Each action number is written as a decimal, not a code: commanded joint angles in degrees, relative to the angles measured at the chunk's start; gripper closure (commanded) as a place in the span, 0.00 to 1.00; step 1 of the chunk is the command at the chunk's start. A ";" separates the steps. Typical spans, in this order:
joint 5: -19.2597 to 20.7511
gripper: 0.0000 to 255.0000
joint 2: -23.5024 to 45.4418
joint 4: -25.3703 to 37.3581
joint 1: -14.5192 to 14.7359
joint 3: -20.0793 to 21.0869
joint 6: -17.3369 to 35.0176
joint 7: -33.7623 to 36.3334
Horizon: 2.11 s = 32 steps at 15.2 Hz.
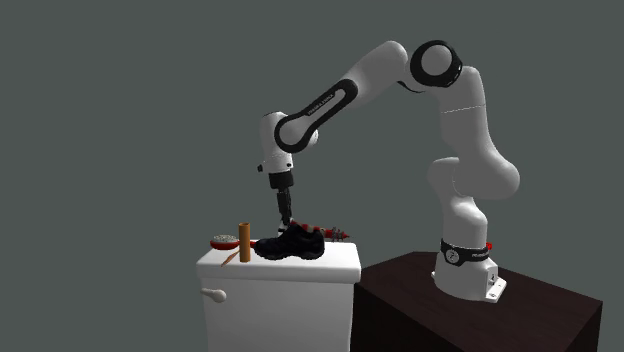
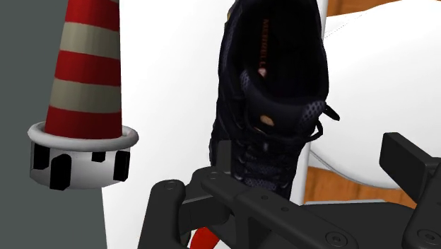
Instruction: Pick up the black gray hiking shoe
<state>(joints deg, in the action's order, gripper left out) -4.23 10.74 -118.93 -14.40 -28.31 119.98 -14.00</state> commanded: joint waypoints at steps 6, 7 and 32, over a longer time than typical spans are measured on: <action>-1.44 1.00 2.41 -1.20 -0.41 0.35 3.33 -0.96; -1.44 1.00 2.42 -1.19 -0.43 0.35 3.33 -0.99; 2.29 1.00 -4.08 3.72 0.52 -0.44 -7.26 1.51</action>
